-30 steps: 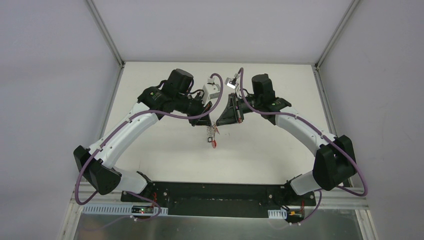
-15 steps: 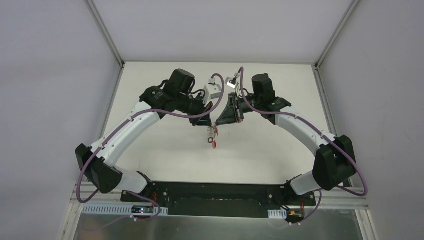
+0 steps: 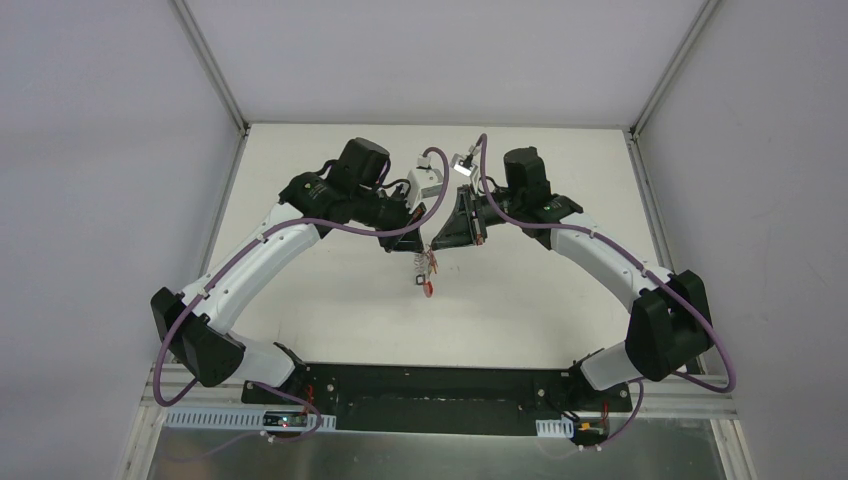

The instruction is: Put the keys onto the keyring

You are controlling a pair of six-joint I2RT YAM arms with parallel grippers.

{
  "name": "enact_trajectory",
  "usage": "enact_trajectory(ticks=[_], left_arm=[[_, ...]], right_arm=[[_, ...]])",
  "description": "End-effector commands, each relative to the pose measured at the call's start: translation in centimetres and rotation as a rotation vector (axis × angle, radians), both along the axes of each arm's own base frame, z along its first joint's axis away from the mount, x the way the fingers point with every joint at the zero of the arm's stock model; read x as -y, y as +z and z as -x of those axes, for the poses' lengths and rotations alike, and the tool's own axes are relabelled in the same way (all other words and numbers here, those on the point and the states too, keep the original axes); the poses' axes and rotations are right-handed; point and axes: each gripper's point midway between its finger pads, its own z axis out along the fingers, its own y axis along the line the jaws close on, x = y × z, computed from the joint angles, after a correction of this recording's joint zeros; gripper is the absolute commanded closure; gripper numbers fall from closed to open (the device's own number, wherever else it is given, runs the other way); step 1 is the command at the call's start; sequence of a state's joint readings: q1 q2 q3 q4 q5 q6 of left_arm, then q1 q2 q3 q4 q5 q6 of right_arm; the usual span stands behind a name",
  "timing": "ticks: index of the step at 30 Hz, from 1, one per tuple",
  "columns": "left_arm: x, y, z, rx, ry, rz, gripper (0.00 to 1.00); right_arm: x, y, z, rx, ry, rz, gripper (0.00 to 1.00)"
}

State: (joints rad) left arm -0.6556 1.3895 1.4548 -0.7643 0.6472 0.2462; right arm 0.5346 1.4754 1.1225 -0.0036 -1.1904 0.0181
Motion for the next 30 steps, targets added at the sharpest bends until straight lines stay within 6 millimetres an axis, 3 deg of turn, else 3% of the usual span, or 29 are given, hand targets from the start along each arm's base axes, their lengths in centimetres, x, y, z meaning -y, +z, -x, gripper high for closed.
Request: enact_trajectory(ticks=[1,16,30], left_arm=[[0.7,1.8,0.6,0.030,-0.035,0.054,1.00],[0.8,1.7,0.6,0.024,-0.035,0.052,1.00],[0.7,1.9,0.6,0.032,-0.033,0.053,1.00]], right_arm=[[-0.2,2.2,-0.5,0.078,-0.006,-0.042,1.00],[-0.2,2.3,-0.6,0.077,-0.012,-0.041,1.00],[0.1,1.1,-1.2,0.101,-0.037,-0.008,1.00]])
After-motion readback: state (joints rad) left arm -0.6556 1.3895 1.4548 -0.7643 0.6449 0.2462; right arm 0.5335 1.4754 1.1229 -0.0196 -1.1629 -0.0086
